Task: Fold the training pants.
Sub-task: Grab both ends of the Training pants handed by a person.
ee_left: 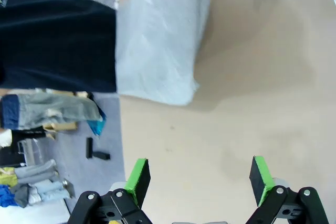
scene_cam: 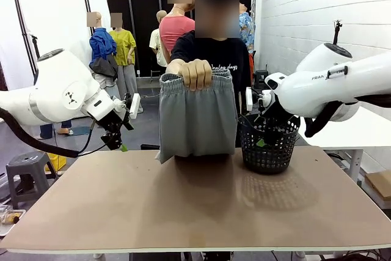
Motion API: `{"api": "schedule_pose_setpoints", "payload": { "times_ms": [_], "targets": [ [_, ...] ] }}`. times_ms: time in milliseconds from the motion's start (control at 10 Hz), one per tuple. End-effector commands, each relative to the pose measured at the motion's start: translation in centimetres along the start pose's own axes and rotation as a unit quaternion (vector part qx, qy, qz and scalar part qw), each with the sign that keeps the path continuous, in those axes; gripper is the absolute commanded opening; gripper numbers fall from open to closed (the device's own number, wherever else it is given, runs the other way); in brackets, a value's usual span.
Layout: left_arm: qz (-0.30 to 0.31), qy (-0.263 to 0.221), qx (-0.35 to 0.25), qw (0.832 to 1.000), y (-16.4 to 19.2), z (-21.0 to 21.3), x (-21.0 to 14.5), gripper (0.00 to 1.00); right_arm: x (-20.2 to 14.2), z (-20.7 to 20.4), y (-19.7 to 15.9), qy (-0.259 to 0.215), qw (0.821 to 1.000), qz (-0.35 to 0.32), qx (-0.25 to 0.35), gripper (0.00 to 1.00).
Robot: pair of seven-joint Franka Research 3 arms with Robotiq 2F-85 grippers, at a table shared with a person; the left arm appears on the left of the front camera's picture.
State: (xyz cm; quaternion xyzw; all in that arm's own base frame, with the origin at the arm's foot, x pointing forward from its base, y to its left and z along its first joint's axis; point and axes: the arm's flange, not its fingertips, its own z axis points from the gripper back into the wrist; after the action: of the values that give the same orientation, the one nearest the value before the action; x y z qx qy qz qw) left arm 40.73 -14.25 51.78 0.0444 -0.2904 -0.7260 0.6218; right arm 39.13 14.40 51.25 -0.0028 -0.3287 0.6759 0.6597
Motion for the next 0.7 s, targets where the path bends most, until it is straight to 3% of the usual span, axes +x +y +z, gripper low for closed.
{"api": "schedule_pose_setpoints", "payload": {
  "times_ms": [0,400,600],
  "targets": [
    [-0.031,-0.084,0.003,0.996,-0.1,-1.5,-0.5,1.0,-0.8,-0.6,-0.8,-0.081,0.996,0.021,0.021,1.0],
    [-0.026,-0.18,0.03,0.983,-0.2,-2.3,0.9,1.0,-0.1,-1.4,-0.6,-0.18,0.983,0.021,0.01,1.0],
    [-0.014,-0.208,0.04,0.977,-0.3,-2.4,1.7,1.0,0.2,-1.4,-0.4,-0.206,0.978,0.027,0.013,1.0]
  ]
}}
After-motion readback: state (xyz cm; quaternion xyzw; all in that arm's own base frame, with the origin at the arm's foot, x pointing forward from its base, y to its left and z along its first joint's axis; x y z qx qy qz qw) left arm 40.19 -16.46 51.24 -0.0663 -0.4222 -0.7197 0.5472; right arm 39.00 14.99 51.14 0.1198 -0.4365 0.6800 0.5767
